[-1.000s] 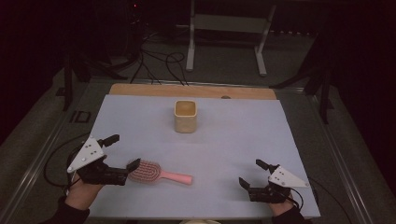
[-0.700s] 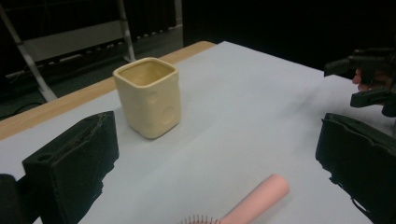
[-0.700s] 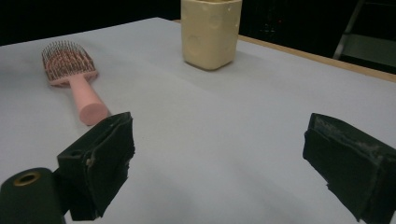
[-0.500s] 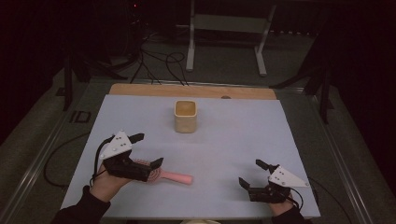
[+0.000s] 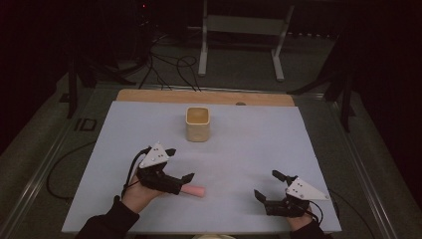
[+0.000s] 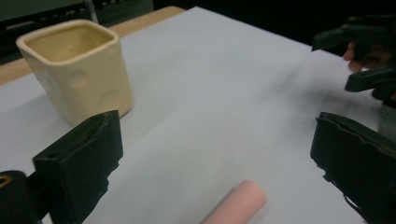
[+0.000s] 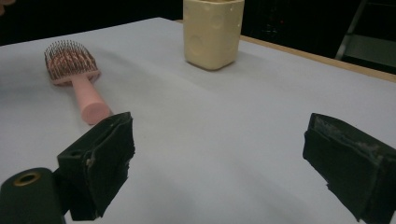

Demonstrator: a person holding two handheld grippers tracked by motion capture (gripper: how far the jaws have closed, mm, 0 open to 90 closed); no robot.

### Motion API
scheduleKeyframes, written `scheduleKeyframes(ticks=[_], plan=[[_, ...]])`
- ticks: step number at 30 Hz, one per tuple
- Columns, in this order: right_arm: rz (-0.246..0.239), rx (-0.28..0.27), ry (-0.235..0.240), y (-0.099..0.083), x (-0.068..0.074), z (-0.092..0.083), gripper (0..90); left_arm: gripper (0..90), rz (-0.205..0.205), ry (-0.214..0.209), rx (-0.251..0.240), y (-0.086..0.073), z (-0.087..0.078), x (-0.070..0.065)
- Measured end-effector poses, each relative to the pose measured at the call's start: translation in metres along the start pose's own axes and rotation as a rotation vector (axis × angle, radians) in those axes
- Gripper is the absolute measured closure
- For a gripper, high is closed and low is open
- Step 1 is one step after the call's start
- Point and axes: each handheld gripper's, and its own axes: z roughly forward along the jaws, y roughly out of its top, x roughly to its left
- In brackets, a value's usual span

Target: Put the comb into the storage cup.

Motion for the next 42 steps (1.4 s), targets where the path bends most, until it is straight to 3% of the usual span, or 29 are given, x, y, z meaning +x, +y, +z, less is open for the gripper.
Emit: scheduleKeyframes(ticks=[7, 16, 23, 24, 27, 30, 36, 42], plan=[[0.003, -0.001, 0.005, 0.000, 0.000, 0.000, 8.5, 13.9, -0.018, -0.027, 0.043, -0.012, 0.025, -0.005], [0.002, -0.001, 0.008, 0.000, 0.001, 0.000, 8.5, 22.3, -0.022, -0.055, 0.068, -0.018, 0.041, -0.010], [0.004, -0.001, 0.010, 0.000, 0.001, 0.000, 8.6, 37.4, -0.054, -0.060, 0.098, -0.026, 0.051, -0.011], [0.003, 0.000, 0.010, -0.001, 0.000, 0.001, 8.5, 44.2, -0.057, -0.062, 0.112, -0.027, 0.053, -0.012], [0.004, -0.001, 0.010, -0.001, 0.000, 0.001, 8.6, 51.2, -0.055, -0.059, 0.123, -0.027, 0.056, -0.013], [0.003, 0.001, 0.013, -0.001, 0.000, 0.001, 8.6, 63.0, -0.067, -0.033, 0.165, -0.029, 0.063, -0.014], [0.003, 0.001, 0.013, -0.001, 0.000, 0.001, 8.6, 85.6, -0.078, -0.050, 0.219, -0.030, 0.070, -0.017], [0.004, 0.001, 0.014, -0.001, 0.001, 0.001, 8.6, 90.0, -0.094, -0.063, 0.259, -0.033, 0.076, -0.019]])
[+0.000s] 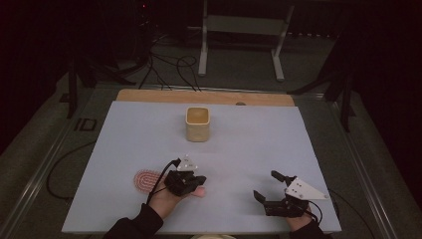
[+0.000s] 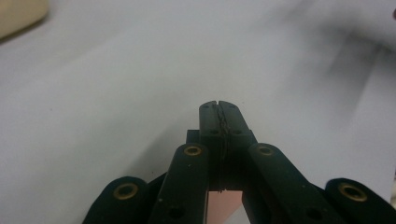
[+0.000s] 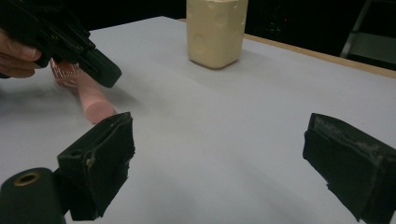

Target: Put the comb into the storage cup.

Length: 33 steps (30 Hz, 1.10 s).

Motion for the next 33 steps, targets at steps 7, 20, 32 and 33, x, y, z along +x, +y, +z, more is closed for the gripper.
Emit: scheduleKeyframes(ticks=[7, 20, 32, 33], plan=[[-0.003, 0.002, 0.001, 0.000, 0.001, 0.000, 8.6, 90.0, -0.012, -0.010, 0.052, -0.002, 0.006, 0.000], [-0.005, 0.004, 0.001, 0.000, 0.000, 0.000, 8.6, 90.0, -0.043, 0.004, 0.081, -0.003, 0.004, 0.004], [-0.003, 0.001, -0.001, 0.000, 0.000, -0.001, 8.6, 90.0, -0.008, 0.016, 0.157, -0.005, 0.011, -0.001], [0.000, 0.000, -0.002, 0.000, -0.001, -0.001, 8.6, 90.0, 0.001, 0.013, 0.164, -0.006, 0.011, -0.002]])
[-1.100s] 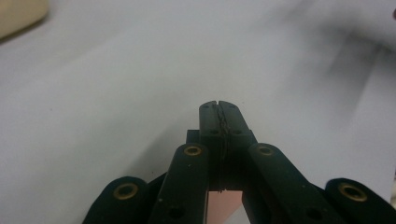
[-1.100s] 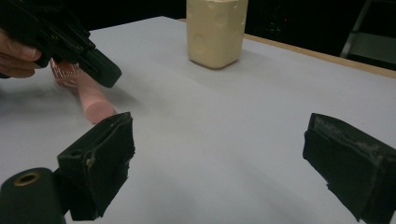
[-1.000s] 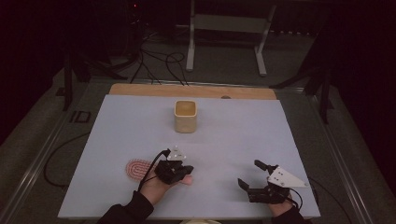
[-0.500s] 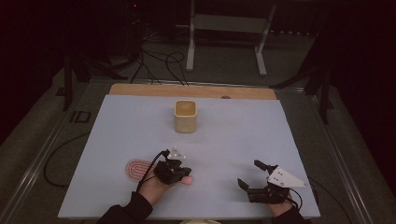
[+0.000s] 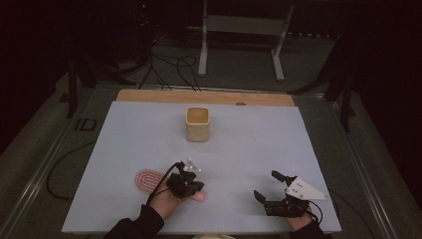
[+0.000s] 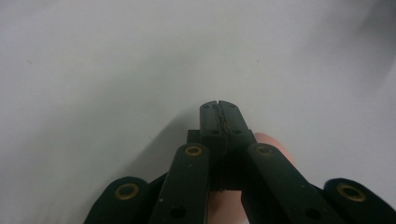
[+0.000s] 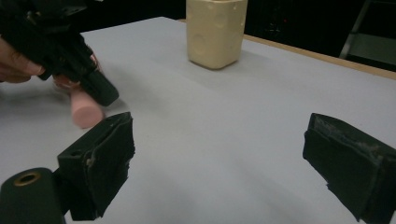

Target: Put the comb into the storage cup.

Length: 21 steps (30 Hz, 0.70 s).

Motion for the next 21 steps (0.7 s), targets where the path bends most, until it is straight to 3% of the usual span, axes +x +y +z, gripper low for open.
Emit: scheduleKeyframes(ticks=[9, 21], plan=[[-0.005, -0.001, -0.001, 0.000, 0.001, 0.000, 8.6, 90.0, 0.032, 0.000, 0.053, -0.019, -0.015, -0.007], [0.000, 0.004, -0.001, 0.000, 0.001, 0.001, 8.6, 90.0, 0.039, -0.005, 0.109, -0.042, -0.041, -0.003]])
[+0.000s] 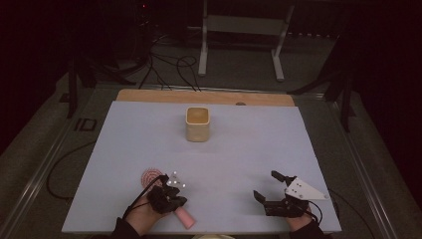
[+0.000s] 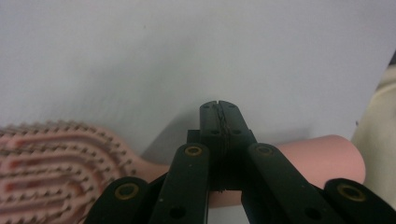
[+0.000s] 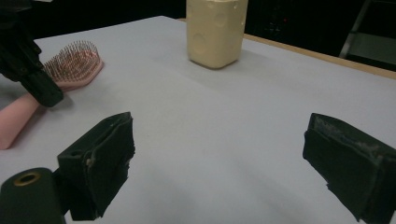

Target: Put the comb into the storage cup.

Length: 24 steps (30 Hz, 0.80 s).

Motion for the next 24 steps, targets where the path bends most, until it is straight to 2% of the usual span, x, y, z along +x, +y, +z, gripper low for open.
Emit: scheduleKeyframes(ticks=[5, 13, 24], plan=[[-0.003, 0.001, 0.001, 0.000, 0.000, 0.000, 8.6, 90.0, 0.015, 0.001, 0.026, -0.005, -0.005, 0.001], [-0.006, 0.004, 0.001, 0.000, 0.000, 0.000, 8.6, 90.0, 0.068, -0.004, 0.129, -0.012, -0.014, 0.002], [-0.003, 0.002, 0.004, 0.000, 0.000, 0.001, 8.6, 90.0, 0.094, 0.015, 0.229, -0.023, -0.025, 0.011]])
